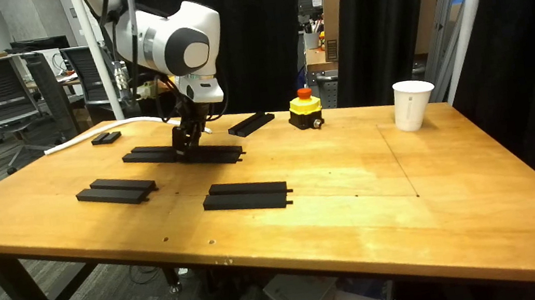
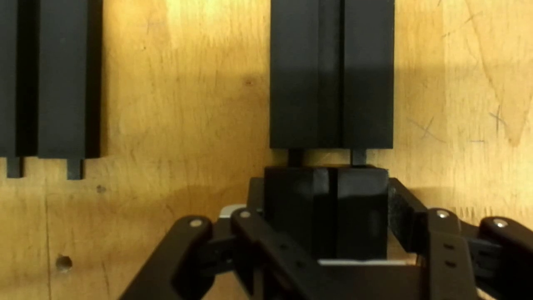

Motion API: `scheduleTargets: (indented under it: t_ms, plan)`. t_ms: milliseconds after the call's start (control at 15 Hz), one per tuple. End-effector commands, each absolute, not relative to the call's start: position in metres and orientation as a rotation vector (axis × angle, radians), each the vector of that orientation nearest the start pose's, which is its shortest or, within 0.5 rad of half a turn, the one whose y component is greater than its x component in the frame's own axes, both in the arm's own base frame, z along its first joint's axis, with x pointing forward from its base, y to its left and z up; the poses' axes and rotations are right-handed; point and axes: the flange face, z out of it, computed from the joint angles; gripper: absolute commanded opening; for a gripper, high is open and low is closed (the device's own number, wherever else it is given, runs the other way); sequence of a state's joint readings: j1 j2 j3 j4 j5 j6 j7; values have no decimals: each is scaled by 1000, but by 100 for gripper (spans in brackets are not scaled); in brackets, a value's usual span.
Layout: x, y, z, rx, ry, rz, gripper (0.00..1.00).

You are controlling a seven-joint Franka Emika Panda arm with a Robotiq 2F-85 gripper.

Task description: Arrange the black objects on the table

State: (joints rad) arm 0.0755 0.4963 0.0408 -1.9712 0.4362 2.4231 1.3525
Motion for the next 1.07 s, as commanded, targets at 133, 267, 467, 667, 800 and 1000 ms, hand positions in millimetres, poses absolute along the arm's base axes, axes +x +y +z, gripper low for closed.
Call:
scheduleTargets:
  t_ms: [133,267,467,667,800,1000]
  plan:
    - [613,76,210,-2104,2059,327,45]
    - [614,80,214,-2121,2030,318,45]
    - [616,83,215,-2136,2002,317,45]
    - [618,88,215,-2138,1982,322,45]
    - [620,89,215,-2131,1974,327,45]
    - [622,89,215,-2107,1976,341,45]
